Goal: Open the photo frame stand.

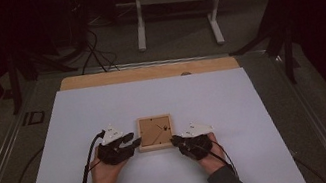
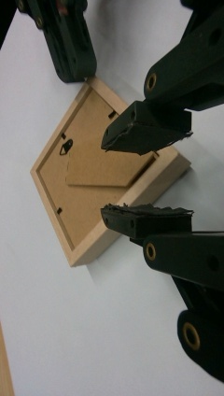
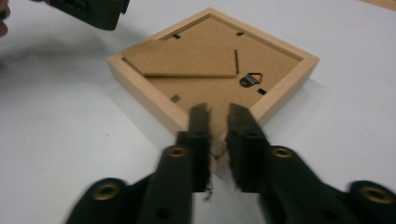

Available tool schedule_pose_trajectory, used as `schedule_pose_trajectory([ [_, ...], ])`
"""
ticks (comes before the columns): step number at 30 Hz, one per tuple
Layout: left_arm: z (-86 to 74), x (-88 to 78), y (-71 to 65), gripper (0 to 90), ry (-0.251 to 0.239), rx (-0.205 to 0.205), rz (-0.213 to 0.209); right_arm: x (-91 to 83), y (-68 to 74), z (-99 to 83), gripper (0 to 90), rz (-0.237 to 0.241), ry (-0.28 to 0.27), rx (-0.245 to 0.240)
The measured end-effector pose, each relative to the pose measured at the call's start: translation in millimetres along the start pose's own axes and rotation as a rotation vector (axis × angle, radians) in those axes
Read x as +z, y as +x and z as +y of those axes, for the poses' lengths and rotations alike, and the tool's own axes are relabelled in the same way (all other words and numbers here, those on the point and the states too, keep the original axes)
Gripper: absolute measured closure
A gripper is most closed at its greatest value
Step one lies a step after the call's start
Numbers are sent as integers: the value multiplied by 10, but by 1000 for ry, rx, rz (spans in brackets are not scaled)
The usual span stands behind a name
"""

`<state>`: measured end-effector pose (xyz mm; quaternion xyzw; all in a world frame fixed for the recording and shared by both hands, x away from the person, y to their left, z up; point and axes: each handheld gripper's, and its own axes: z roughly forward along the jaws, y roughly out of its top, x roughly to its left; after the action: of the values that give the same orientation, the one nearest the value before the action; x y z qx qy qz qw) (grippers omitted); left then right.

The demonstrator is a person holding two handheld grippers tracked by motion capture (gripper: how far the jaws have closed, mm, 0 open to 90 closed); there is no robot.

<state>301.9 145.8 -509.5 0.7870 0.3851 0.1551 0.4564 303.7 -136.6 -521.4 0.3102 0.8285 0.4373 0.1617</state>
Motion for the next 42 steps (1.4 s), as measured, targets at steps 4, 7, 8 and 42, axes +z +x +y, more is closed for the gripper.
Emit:
schedule_pose_trajectory([
  [4, 21, -15, -58, 599, 5, 26, -5, 24, 7, 2, 866, 3, 11, -8],
  [7, 55, -26, -88, 587, -1, 38, -7, 18, -5, -6, 875, -1, 7, -2],
  [8, 62, -27, -96, 574, -2, 38, -6, 17, -8, -10, 876, -1, 5, 3],
  [42, 109, 464, -237, 460, 104, 112, 54, 30, -3, -43, 888, -5, -24, 12],
])
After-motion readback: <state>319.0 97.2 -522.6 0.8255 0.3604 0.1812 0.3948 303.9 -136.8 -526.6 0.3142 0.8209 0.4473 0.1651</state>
